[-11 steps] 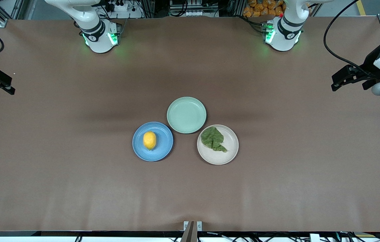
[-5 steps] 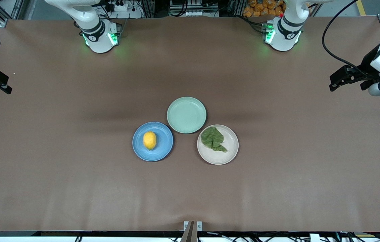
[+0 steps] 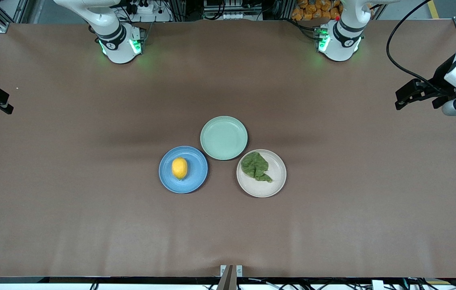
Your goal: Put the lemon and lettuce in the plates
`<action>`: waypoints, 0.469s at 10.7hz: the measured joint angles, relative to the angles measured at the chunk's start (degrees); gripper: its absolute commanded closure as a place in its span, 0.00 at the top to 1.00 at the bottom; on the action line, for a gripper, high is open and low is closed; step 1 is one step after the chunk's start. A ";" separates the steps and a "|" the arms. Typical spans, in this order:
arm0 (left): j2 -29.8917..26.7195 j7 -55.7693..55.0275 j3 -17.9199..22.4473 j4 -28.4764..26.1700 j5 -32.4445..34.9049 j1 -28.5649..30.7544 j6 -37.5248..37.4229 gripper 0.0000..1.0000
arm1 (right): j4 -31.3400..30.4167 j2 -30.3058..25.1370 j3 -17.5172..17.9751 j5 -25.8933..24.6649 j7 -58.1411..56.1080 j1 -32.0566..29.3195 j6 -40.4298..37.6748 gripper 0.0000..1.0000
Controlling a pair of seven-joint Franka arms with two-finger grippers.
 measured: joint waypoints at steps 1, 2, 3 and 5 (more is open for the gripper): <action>0.01 0.00 0.00 0.00 0.00 -0.01 0.00 1.00 | 0.01 0.01 -0.24 0.05 0.43 0.04 -0.05 1.00; 0.01 0.00 0.00 0.00 0.00 -0.03 0.00 1.00 | 0.01 0.02 -0.82 0.22 0.51 0.04 -0.13 1.00; 0.01 0.00 0.00 0.01 0.00 -0.03 0.00 1.00 | 0.01 0.04 -1.28 0.31 0.64 0.06 -0.23 1.00; 0.01 0.00 0.01 0.03 0.00 0.01 0.00 1.00 | 0.01 0.13 -1.40 0.36 2.92 0.30 -1.46 1.00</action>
